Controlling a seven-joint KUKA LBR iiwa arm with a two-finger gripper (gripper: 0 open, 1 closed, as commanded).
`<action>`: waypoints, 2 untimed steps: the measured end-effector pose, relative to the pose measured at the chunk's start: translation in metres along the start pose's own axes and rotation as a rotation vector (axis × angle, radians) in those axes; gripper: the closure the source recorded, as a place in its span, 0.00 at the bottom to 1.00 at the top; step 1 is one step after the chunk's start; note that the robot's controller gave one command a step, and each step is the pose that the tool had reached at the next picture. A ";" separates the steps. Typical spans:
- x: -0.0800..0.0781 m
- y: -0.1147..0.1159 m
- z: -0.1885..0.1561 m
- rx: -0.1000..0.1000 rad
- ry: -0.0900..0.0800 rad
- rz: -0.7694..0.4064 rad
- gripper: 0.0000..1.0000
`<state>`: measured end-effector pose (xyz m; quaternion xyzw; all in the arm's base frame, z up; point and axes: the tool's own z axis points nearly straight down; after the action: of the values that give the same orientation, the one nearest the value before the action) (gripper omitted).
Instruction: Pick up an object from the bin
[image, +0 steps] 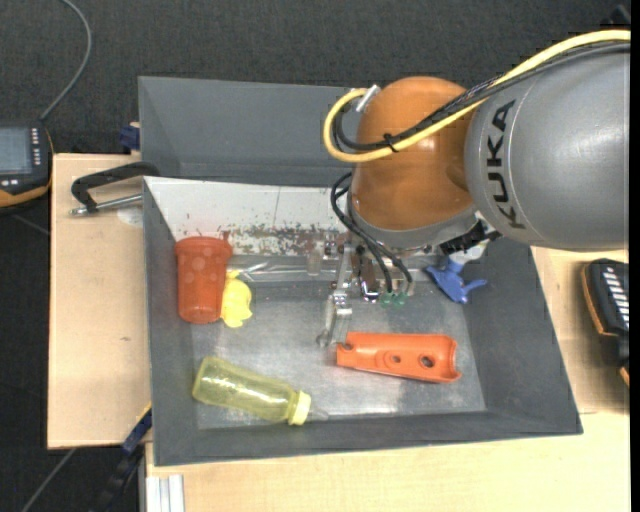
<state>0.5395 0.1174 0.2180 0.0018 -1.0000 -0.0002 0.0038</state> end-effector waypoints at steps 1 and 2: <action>-0.001 -0.001 -0.005 -0.001 -0.009 0.002 0.00; 0.006 -0.022 0.015 -0.004 -0.015 -0.087 0.00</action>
Offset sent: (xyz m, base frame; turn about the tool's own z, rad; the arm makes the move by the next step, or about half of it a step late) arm -0.0234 -0.0790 -0.0638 -0.2252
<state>0.5338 0.0958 0.2025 0.0454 -0.9990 -0.0023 -0.0035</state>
